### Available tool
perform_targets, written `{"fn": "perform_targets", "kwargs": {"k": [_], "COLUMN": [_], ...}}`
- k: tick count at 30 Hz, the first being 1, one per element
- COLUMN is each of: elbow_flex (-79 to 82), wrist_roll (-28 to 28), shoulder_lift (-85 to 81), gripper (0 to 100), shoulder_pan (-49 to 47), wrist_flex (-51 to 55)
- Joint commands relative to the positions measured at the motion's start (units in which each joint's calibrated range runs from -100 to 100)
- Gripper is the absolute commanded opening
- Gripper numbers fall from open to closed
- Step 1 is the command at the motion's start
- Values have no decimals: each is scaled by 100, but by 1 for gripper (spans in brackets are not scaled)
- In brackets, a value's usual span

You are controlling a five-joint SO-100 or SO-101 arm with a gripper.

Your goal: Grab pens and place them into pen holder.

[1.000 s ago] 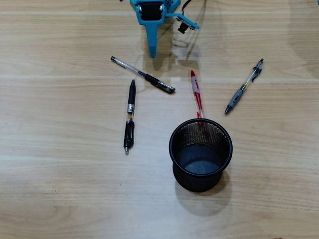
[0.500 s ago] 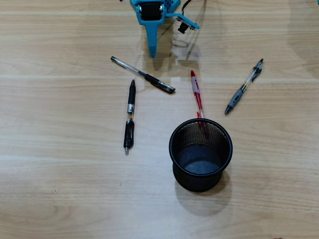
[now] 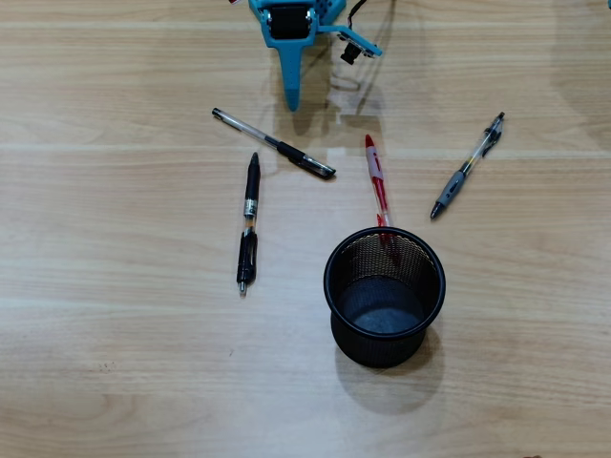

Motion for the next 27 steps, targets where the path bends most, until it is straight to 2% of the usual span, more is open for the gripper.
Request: {"fn": "perform_targets", "kwargs": {"k": [1, 21, 27], "elbow_flex": [43, 43, -2], "wrist_roll": [30, -1, -12], "shoulder_lift": [-76, -76, -9], "gripper": [2, 2, 2], "shoulder_pan": [-20, -2, 263], "wrist_flex": [9, 9, 9]}}
